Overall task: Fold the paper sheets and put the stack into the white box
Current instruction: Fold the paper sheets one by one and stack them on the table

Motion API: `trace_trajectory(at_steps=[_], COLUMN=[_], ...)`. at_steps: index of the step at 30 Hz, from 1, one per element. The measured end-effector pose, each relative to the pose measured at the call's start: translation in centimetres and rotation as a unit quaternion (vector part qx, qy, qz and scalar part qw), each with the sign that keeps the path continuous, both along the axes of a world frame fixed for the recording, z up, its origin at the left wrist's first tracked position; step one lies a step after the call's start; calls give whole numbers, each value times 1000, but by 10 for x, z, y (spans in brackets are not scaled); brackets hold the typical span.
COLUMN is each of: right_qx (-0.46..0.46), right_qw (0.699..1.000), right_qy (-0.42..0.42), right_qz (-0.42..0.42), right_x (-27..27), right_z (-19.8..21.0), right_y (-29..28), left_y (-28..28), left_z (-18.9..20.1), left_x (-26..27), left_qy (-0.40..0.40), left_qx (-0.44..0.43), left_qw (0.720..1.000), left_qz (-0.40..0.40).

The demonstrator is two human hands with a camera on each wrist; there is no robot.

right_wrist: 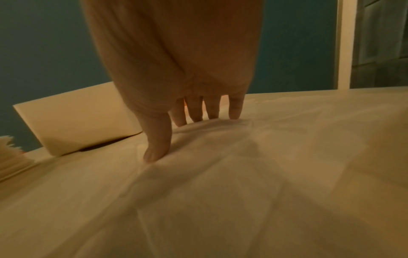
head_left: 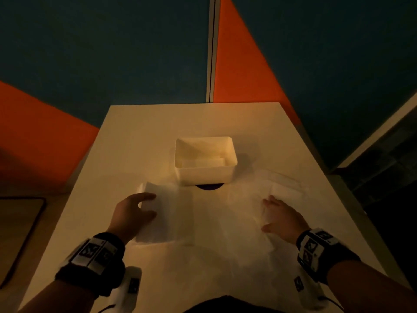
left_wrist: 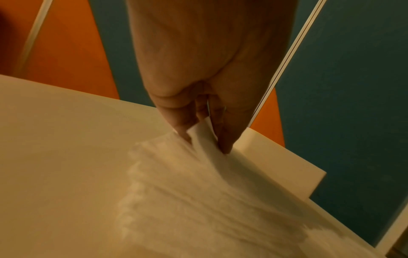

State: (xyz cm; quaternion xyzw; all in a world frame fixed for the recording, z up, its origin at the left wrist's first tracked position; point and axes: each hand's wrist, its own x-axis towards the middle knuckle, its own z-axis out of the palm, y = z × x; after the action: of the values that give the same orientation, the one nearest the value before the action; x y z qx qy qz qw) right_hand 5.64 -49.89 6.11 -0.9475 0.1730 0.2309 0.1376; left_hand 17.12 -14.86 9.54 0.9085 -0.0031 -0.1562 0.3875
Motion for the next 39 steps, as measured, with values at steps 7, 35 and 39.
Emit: trace_trajectory(at_steps=[7, 35, 39], right_qx=[22, 283, 389], right_qw=[999, 894, 862], right_qy=[-24, -328, -321], right_qz=[-13, 109, 56], right_x=[-1, 31, 28], right_z=[-8, 140, 146], right_y=[-5, 121, 108], left_y=[8, -122, -115], left_z=[-7, 104, 99], left_x=[2, -29, -21], left_qy=[-30, 226, 234], left_qx=[29, -520, -539], left_qw=[999, 815, 808], left_qz=[-6, -122, -45])
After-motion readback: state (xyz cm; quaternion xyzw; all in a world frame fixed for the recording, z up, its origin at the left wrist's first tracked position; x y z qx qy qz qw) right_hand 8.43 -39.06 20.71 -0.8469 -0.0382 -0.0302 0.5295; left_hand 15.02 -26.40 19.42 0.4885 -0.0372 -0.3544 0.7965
